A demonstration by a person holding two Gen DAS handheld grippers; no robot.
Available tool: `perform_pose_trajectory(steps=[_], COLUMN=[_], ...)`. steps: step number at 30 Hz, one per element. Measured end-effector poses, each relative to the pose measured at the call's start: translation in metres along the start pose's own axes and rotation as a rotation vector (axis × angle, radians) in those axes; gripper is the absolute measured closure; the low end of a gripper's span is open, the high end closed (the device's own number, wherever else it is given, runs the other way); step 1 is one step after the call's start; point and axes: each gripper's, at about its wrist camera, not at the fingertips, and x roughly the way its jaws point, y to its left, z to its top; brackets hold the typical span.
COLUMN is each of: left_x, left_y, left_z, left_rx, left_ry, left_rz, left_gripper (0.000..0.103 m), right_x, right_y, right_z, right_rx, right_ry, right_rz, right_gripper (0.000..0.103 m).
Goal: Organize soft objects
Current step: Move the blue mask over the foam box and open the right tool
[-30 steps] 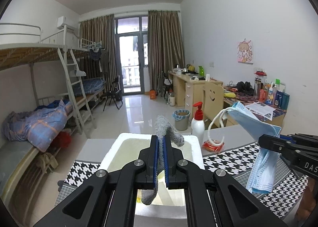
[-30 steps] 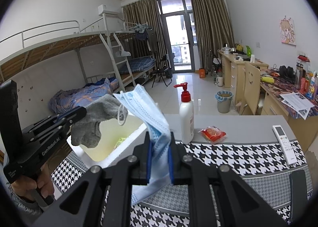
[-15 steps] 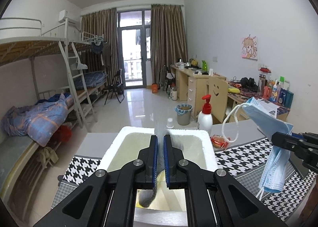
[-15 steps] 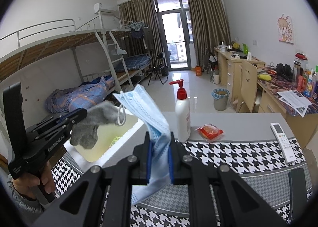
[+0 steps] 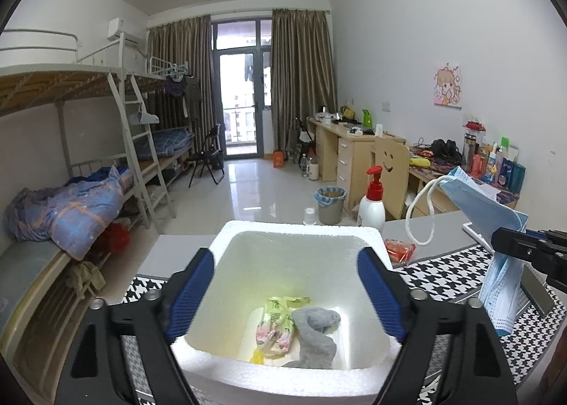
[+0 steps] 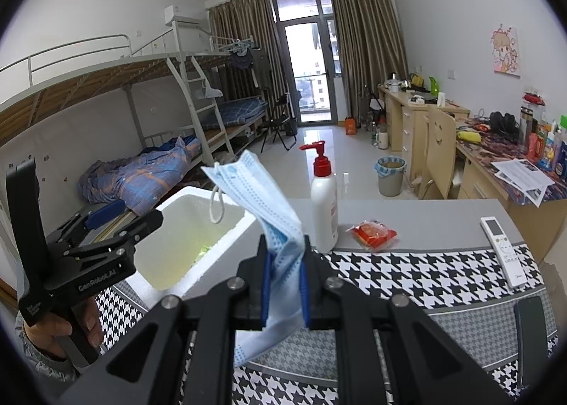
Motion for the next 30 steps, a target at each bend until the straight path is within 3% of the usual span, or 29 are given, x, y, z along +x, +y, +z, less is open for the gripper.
perform_pose_trajectory(steps=[6,30], left_x=[-0.005,-0.036], left_y=[0.003,0.028], left_z=[0.000,-0.010], left_rx=[-0.005,-0.019], left_ry=[-0.026,-0.078], left_rz=[0.023,0.060], left_gripper=[0.001,0.001], right_x=[-0.001,0.006], right_y=[0.002,0.039], right_z=[0.000,0.013], right_rx=[0.001,-0.067], right_ry=[-0.005,-0.018], right_rz=[-0.004,0.046], right_gripper=[0.086,0.086])
